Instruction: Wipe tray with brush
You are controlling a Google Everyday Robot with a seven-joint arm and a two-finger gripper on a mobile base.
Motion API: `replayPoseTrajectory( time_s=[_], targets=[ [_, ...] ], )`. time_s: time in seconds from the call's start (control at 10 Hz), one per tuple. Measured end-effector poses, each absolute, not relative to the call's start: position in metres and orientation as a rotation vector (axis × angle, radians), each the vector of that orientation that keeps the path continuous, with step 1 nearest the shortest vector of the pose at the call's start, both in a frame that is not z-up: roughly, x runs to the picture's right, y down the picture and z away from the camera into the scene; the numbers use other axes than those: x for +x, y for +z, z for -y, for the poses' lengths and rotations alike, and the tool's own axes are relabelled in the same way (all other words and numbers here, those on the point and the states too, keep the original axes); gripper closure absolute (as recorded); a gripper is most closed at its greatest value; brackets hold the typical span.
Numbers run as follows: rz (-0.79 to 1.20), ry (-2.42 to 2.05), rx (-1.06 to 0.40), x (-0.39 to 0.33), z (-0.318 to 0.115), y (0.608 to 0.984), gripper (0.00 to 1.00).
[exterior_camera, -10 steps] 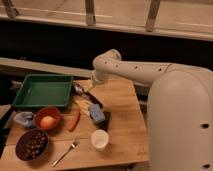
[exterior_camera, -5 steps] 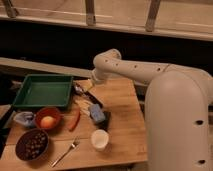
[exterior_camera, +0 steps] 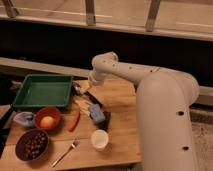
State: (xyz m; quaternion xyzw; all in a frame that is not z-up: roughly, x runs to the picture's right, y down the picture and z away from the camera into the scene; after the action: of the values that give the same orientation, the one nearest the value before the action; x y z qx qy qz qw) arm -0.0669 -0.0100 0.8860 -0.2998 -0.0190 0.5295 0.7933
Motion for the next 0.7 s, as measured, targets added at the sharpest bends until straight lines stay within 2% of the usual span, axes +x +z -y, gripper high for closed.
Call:
replayPoseTrajectory(
  time_s=[0.7],
  targets=[
    [0.13, 1.02, -0.668, -0.12, 0.0, 0.918, 0.2]
  ],
)
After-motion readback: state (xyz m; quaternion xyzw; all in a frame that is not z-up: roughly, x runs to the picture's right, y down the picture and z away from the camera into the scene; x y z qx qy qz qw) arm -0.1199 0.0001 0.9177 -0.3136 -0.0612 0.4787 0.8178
